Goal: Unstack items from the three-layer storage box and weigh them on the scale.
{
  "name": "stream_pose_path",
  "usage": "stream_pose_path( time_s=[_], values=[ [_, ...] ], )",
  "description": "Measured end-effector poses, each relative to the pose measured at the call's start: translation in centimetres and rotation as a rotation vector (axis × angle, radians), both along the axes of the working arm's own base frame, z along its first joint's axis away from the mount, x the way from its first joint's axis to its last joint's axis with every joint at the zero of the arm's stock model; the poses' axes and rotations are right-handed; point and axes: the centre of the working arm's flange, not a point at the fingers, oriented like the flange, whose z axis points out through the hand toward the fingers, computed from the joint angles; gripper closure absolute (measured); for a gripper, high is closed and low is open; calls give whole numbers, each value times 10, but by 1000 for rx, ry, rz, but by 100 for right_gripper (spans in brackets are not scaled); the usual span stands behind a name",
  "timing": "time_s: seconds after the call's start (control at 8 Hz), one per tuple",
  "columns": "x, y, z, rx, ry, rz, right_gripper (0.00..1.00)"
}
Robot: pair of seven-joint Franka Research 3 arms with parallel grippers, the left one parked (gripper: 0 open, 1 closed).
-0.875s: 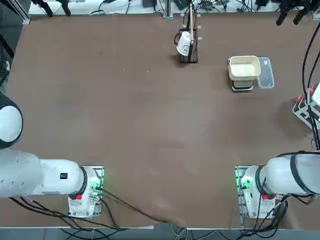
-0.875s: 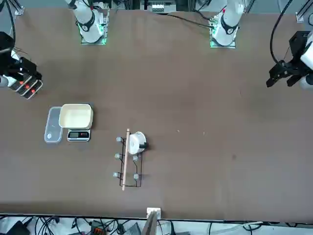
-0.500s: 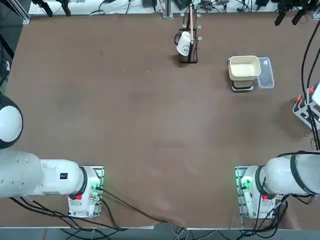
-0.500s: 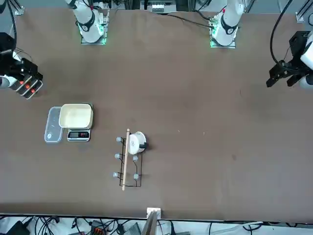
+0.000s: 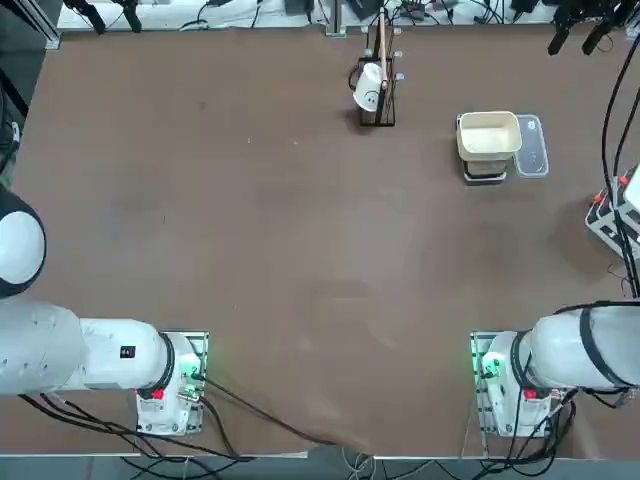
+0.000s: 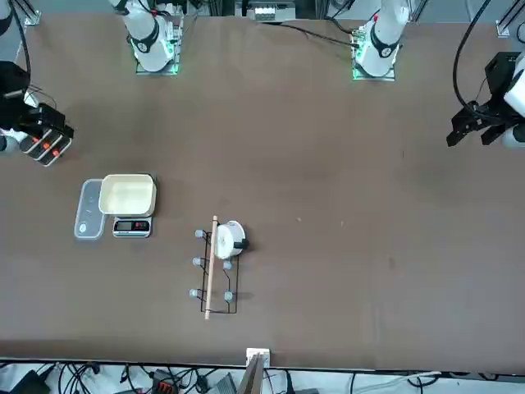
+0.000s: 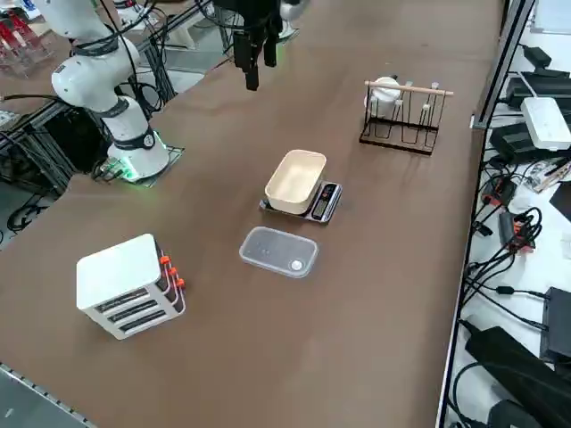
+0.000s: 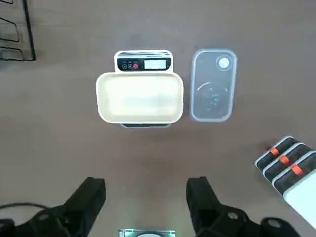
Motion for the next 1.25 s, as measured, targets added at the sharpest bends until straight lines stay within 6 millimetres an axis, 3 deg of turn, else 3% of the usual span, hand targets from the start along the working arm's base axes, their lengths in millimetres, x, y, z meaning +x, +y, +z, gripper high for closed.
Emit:
stream_pose_path(
  time_s=[0.25,0.38,0.5,0.75,1.0,1.25],
  values=[
    [0,-13,-18,-17,68,-83,0],
    [-2,-32,-36,-12,111,-99,1],
    [-3,-57,-66,0,144,-65,4],
    [-13,-120,-151,35,94,113,4],
    [-48,-181,-218,64,19,319,2],
    [-87,-231,-246,86,-10,520,2]
  ],
)
